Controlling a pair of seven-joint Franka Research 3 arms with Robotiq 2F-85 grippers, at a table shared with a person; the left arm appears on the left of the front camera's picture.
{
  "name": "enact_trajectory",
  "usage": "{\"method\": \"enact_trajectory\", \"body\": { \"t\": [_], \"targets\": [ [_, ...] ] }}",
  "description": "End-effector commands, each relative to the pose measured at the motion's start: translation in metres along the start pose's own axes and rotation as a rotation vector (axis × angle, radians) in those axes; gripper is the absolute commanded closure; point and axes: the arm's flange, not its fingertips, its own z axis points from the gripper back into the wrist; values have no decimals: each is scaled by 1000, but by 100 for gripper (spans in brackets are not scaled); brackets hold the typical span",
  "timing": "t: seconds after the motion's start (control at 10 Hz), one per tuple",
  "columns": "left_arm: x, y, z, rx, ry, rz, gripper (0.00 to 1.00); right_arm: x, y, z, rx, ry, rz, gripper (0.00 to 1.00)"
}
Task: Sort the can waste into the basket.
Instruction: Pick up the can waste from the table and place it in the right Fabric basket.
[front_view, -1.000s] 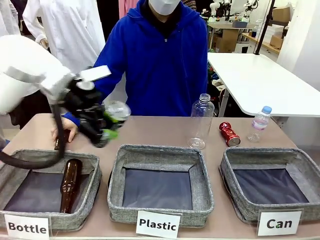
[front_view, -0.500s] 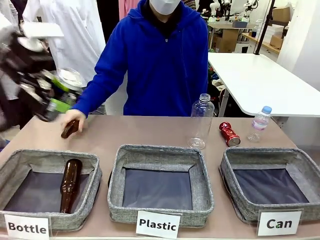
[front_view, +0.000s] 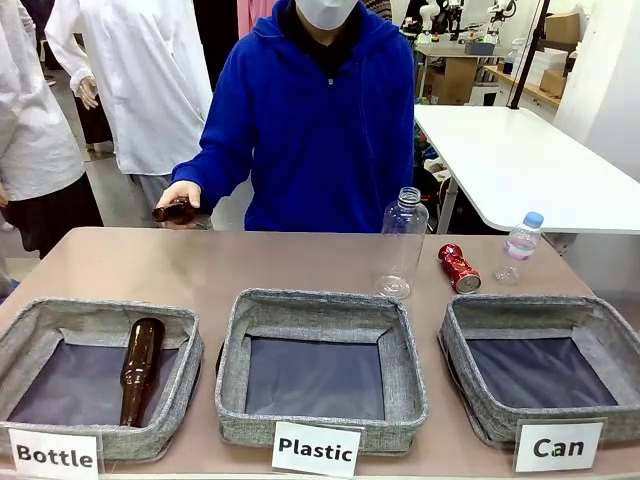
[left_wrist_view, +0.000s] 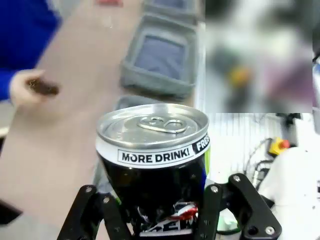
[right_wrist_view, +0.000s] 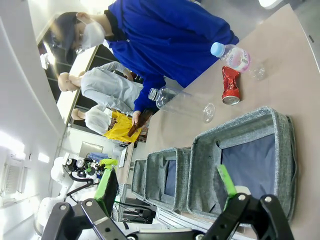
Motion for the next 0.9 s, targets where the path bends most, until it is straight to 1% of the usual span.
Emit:
{"method": "enact_trajectory", "body": {
  "t": [0.0, 0.1, 0.3, 0.4, 0.5, 0.6, 0.7, 0.8],
  "targets": [
    [-37, 17, 0, 60, -70, 162, 100, 2, 0, 0, 19, -16, 25, 0],
    [-51, 25, 2, 45, -110, 173, 100, 2, 0, 0, 19, -16, 25, 0],
    [-61, 45, 1, 109, -106, 272, 100, 2, 0, 0, 19, -16, 25, 0],
    [-68, 47, 14, 139, -121, 286, 100, 2, 0, 0, 19, -16, 25, 0],
    [-88, 55, 33, 155, -153, 329, 100, 2, 0, 0, 19, -16, 25, 0],
    [-118, 58, 57, 141, -273, 358, 100, 2, 0, 0, 19, -16, 25, 0],
    [-149, 55, 71, 181, -398, 460, 100, 2, 0, 0, 19, -16, 25, 0],
    [-181, 41, 77, 190, -511, 452, 100, 2, 0, 0, 19, -16, 25, 0]
  ]
}}
